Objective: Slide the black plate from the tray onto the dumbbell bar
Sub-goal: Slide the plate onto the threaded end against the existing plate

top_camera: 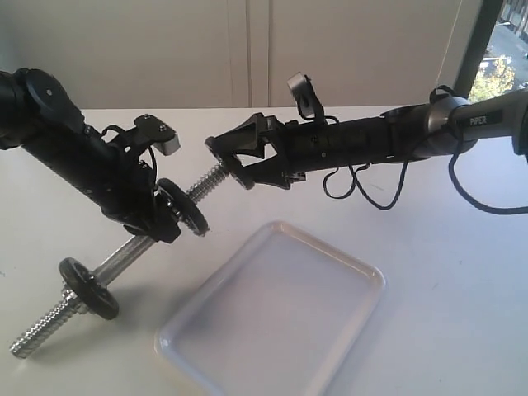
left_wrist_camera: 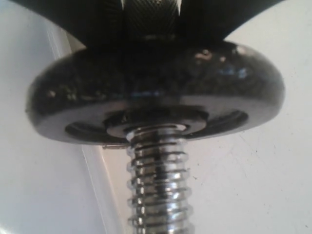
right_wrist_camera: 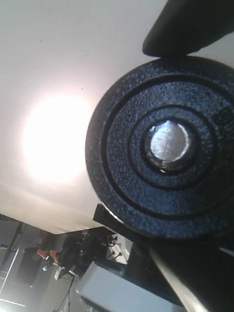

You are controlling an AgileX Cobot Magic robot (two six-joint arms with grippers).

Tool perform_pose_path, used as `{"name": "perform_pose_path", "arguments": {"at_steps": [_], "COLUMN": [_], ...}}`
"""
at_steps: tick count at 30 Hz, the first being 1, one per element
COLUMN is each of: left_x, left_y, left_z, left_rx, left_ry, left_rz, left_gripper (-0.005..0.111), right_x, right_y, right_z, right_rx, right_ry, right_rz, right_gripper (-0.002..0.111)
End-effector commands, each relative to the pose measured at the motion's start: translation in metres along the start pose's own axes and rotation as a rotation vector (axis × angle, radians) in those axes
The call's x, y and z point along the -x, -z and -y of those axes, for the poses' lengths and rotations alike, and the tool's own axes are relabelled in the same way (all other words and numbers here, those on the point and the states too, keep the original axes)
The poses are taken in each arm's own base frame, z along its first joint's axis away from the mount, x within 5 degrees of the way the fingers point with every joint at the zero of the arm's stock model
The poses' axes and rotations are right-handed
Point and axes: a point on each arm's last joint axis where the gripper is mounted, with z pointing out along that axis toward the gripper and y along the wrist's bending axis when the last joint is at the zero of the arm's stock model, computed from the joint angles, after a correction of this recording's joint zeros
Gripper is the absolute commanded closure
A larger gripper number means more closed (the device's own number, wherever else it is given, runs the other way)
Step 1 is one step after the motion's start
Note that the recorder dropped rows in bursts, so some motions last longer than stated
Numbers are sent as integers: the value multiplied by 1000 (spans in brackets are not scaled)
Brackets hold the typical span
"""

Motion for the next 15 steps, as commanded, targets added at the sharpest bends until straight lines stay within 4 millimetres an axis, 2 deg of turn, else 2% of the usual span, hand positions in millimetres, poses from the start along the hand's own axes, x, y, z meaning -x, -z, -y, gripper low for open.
{"name": "perform_pose_path", "arguments": {"at_steps": [1, 7, 15], "left_x": [20, 20, 20], "left_y": [16, 16, 16], "left_z": [10, 10, 9], "left_rx": [-12, -9, 2], "left_ry": [42, 35, 35], "left_rz": [135, 136, 142], "left_gripper": [107, 107, 107], "right_x": [8, 3, -13], "right_y": [-5, -13, -41], "right_z": [-26, -29, -46], "right_rx": [153, 160, 192], "right_ry": [-21, -16, 6], "right_rz": [52, 28, -50], "right_gripper": [108, 108, 108]}}
